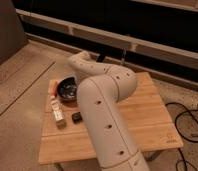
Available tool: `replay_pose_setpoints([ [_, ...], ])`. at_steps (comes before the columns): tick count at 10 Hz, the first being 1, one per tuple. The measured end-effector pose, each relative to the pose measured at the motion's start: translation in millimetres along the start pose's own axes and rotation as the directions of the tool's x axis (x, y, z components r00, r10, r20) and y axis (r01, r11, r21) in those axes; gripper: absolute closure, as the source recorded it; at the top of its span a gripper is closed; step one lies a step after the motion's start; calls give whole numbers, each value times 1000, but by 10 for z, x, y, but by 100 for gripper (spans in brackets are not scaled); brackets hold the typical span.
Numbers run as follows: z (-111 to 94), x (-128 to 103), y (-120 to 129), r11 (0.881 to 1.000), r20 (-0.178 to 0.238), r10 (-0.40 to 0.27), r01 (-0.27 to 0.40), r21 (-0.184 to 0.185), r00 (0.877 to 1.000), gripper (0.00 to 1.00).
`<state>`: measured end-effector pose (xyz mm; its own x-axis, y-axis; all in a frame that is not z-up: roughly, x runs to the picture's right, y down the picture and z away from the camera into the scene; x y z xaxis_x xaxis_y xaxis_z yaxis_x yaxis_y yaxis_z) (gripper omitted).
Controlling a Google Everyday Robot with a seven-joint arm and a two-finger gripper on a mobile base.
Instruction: Drag the ceramic bowl in a circle
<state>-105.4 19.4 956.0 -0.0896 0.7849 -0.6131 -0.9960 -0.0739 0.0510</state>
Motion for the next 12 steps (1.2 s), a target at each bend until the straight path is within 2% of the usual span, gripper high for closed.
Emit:
replay_pose_setpoints([
  [2,-64,210,46,1000,14,-20,20,-2,1000,84],
  [4,-55,389,-173,1000,13,16,-16,9,1000,84],
  [6,-6,498,-577,994,-2,102,-102,24,995,84],
  [8,24,542,-892,985,-8,170,-170,37,985,84],
  [10,62,495,-1240,971,-17,230,-228,69,973,84],
  [12,78,341,-1384,969,-26,228,-224,107,973,84],
])
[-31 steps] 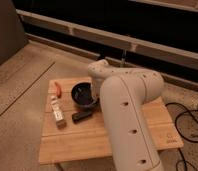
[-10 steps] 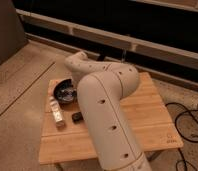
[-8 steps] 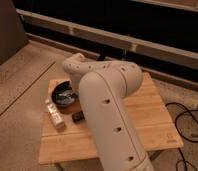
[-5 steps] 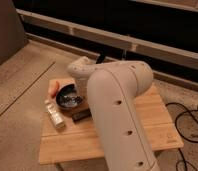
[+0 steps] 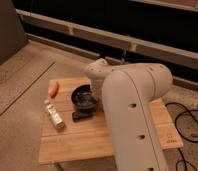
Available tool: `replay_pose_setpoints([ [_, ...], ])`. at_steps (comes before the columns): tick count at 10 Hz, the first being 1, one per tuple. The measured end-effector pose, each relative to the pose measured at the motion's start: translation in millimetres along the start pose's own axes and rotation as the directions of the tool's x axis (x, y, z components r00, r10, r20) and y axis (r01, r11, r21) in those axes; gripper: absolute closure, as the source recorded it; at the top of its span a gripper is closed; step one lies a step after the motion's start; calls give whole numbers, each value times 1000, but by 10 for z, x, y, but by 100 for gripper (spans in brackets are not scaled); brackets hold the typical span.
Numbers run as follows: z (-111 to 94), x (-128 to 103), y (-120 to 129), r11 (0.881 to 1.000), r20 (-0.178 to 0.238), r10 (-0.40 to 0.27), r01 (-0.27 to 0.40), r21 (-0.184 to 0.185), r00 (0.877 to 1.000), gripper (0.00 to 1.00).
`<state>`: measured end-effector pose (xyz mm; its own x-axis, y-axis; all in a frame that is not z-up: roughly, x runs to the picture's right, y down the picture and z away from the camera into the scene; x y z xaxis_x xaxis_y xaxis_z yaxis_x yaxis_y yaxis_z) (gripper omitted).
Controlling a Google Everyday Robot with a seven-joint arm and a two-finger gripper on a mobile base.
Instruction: Drag the ceramic bowl in a circle
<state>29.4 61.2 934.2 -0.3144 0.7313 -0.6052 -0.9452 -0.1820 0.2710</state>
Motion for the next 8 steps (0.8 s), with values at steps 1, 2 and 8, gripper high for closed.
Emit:
replay_pose_setpoints([
  [1,-10,-120,45,999,0,-20,20,27,1000,84],
  [2,-9,-187,96,999,2,-36,36,40,999,84],
  [8,-38,-455,827,985,3,-168,168,49,986,84],
])
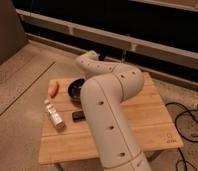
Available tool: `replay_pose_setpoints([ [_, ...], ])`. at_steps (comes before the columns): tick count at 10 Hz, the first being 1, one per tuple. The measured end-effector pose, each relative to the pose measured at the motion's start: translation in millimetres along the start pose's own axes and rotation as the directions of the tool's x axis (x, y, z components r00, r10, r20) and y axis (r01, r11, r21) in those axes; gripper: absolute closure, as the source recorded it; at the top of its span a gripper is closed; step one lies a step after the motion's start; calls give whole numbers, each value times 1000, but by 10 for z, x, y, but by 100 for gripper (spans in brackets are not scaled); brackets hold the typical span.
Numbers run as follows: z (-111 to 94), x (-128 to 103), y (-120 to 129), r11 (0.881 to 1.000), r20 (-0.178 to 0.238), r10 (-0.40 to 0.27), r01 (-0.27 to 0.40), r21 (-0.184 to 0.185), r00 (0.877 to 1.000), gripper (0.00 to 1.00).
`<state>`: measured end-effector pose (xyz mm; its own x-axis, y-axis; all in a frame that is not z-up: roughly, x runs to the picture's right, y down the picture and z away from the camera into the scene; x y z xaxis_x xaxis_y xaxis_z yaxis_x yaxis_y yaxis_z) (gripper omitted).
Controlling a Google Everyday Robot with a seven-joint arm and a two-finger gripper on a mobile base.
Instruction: Drag the ceramic bowl in a circle
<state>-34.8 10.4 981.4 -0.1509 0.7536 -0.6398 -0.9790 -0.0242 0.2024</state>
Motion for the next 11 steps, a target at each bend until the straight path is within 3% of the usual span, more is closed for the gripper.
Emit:
replay_pose_setpoints([
  [3,-36,1,196,1000,-1,-29,29,-5,1000,84],
  [7,-226,282,683,991,15,-99,100,-89,995,84],
  [9,-220,468,624,990,18,-110,111,-85,994,84],
  [11,-141,564,252,997,0,-51,51,-61,999,84],
])
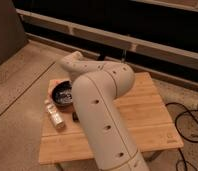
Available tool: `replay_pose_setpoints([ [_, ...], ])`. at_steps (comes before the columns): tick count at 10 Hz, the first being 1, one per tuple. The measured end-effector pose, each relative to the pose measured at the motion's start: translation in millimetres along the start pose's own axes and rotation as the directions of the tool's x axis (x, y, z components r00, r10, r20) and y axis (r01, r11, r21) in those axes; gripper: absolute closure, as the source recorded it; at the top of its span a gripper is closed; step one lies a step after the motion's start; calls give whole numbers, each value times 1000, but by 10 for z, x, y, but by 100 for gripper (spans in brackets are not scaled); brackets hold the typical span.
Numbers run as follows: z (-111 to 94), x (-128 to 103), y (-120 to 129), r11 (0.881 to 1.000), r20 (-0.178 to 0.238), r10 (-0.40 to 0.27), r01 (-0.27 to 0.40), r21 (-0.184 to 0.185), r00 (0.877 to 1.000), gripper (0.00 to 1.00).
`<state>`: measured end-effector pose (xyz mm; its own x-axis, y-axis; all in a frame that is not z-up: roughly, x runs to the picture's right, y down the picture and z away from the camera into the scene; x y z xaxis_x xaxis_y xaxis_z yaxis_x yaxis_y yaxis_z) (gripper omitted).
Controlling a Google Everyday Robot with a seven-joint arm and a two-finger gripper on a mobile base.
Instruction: Drag the ceramic bowl in a circle
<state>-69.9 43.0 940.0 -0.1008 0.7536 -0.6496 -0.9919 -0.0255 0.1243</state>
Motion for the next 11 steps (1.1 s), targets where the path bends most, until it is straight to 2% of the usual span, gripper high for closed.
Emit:
replay_pose_setpoints([
  [1,22,20,-167,999,-6,31,-31,11,1000,84],
  [3,81,-17,-675,991,-18,130,-129,42,991,84],
  [5,146,-146,-967,981,-24,183,-181,63,983,84],
  [8,263,-390,-943,984,-38,168,-165,74,985,84],
  [11,257,-707,-456,995,-36,87,-85,50,996,84],
])
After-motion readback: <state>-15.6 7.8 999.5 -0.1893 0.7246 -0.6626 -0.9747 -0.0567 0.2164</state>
